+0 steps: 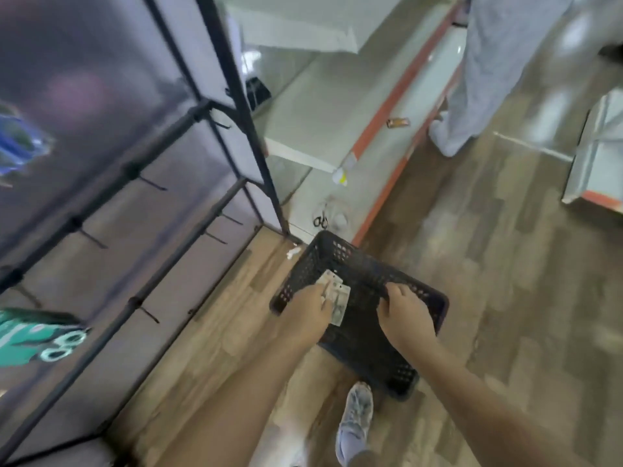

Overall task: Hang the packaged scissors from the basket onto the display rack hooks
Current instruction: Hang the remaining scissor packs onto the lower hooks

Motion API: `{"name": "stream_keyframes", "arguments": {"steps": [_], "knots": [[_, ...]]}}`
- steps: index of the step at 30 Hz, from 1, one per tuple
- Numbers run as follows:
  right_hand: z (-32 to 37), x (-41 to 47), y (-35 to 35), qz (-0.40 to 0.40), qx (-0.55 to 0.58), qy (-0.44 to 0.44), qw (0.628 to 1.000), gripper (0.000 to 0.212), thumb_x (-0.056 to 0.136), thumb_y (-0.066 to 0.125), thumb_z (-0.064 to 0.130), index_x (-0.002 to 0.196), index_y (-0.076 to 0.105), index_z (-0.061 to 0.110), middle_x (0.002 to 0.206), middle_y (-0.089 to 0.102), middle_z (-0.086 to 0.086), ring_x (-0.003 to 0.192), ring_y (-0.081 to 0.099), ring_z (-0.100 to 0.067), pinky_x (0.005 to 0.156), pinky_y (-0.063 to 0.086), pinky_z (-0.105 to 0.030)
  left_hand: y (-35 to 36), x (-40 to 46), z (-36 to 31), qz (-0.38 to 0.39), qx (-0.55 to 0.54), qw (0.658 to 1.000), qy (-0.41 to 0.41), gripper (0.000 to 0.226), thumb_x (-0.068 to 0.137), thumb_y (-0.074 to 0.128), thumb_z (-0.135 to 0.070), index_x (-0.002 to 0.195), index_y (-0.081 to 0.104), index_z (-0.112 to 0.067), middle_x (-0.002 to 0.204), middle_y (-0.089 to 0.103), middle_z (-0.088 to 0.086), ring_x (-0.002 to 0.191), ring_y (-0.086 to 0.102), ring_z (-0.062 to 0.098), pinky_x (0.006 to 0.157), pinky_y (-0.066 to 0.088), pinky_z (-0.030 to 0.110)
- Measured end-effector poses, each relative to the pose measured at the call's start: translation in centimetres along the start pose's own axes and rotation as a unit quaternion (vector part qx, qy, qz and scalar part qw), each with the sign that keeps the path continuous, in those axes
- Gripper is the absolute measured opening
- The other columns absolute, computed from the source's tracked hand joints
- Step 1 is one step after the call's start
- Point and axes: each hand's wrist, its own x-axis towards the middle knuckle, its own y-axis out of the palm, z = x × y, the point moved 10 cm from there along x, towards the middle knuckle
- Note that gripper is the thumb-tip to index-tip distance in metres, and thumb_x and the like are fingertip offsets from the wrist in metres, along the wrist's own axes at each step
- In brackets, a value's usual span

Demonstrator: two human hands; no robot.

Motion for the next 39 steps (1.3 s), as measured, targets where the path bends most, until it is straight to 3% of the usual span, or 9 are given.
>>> {"name": "stream_keyframes", "arguments": {"steps": [5, 9, 13, 19, 22, 27, 32, 35, 39], "knots": [[-6.2, 0.8, 10.0, 0.070, 0.026, 0.078, 0.994, 0.043, 0.100, 0.037, 0.027, 0.139, 0.040, 0.011, 0.138, 0.047, -0.004, 0.121, 0.050, -0.019, 0.097, 0.040, -0.029, 8.6, 3.1, 4.5, 0.078, -0.002, 0.996, -0.037, 0.035, 0.099, 0.041, -0.025, 0.130, 0.049, -0.010, 0.129, 0.054, 0.006, 0.118, 0.051, 0.023, 0.091, 0.042, 0.031], [-9.8, 0.9, 18.8, 0.136, 0.013, 0.111, 0.984, 0.043, 0.101, 0.032, 0.028, 0.142, 0.034, 0.015, 0.141, 0.042, 0.002, 0.123, 0.046, -0.014, 0.096, 0.036, -0.023, 15.1, 6.0, 10.3, 0.119, 0.023, 0.991, -0.049, 0.034, 0.098, 0.039, -0.020, 0.131, 0.049, -0.020, 0.131, 0.053, -0.004, 0.119, 0.051, 0.016, 0.087, 0.039, 0.020], [-12.8, 2.5, 27.3, 0.181, 0.011, 0.140, 0.973, 0.046, 0.100, 0.033, 0.027, 0.144, 0.031, 0.014, 0.144, 0.038, 0.003, 0.127, 0.042, -0.013, 0.101, 0.031, -0.021, 21.1, 11.0, 16.3, 0.144, 0.074, 0.985, -0.066, 0.032, 0.097, 0.044, -0.022, 0.128, 0.050, -0.015, 0.128, 0.054, 0.001, 0.117, 0.051, 0.017, 0.092, 0.040, 0.028], [-15.5, 9.4, 37.1, 0.144, 0.037, 0.141, 0.979, 0.048, 0.095, 0.046, 0.022, 0.140, 0.039, 0.007, 0.140, 0.045, -0.008, 0.124, 0.047, -0.023, 0.102, 0.039, -0.032, 28.8, 21.4, 21.8, 0.130, 0.113, 0.984, -0.035, 0.025, 0.097, 0.045, -0.026, 0.114, 0.055, -0.011, 0.113, 0.055, 0.004, 0.107, 0.051, 0.020, 0.087, 0.046, 0.036], [-16.3, 14.2, 41.3, 0.131, 0.035, 0.131, 0.982, 0.049, 0.098, 0.043, 0.028, 0.143, 0.034, 0.011, 0.143, 0.041, -0.006, 0.127, 0.044, -0.021, 0.102, 0.037, -0.030, 32.1, 26.6, 23.6, 0.123, 0.113, 0.986, -0.011, 0.024, 0.096, 0.046, -0.028, 0.108, 0.056, -0.010, 0.111, 0.055, 0.006, 0.105, 0.051, 0.022, 0.086, 0.046, 0.040], [-17.2, 21.8, 48.1, 0.115, 0.083, 0.148, 0.979, 0.056, 0.098, 0.043, 0.037, 0.146, 0.025, 0.014, 0.146, 0.033, -0.003, 0.131, 0.038, -0.018, 0.104, 0.035, -0.030, 36.4, 35.5, 27.8, 0.100, 0.113, 0.988, -0.032, 0.036, 0.092, 0.053, -0.035, 0.118, 0.055, -0.009, 0.118, 0.052, 0.009, 0.108, 0.050, 0.025, 0.089, 0.047, 0.044], [-17.5, 27.4, 54.4, 0.125, 0.129, 0.150, 0.972, 0.052, 0.092, 0.050, 0.044, 0.134, 0.039, 0.016, 0.132, 0.044, -0.006, 0.119, 0.046, -0.022, 0.095, 0.043, -0.034, 39.0, 42.3, 29.8, 0.048, 0.114, 0.990, -0.066, 0.046, 0.089, 0.057, -0.041, 0.119, 0.053, -0.006, 0.121, 0.050, 0.013, 0.112, 0.049, 0.029, 0.090, 0.045, 0.041], [-17.6, 29.6, 55.9, 0.095, 0.108, 0.164, 0.976, 0.063, 0.082, 0.059, 0.055, 0.126, 0.043, 0.013, 0.124, 0.043, -0.006, 0.112, 0.046, -0.024, 0.086, 0.046, -0.036, 40.2, 44.7, 30.8, 0.032, 0.128, 0.986, -0.099, 0.059, 0.087, 0.058, -0.048, 0.127, 0.047, -0.006, 0.137, 0.037, 0.014, 0.127, 0.035, 0.029, 0.101, 0.036, 0.040], [-17.5, 30.9, 56.3, 0.065, 0.110, 0.209, 0.969, 0.083, 0.070, 0.071, 0.058, 0.127, 0.032, 0.011, 0.126, 0.037, -0.008, 0.115, 0.041, -0.025, 0.086, 0.044, -0.035, 40.7, 45.6, 31.2, 0.006, 0.141, 0.982, -0.125, 0.073, 0.084, 0.063, -0.048, 0.136, 0.035, -0.006, 0.149, 0.020, 0.016, 0.138, 0.019, 0.030, 0.110, 0.027, 0.041]]}}
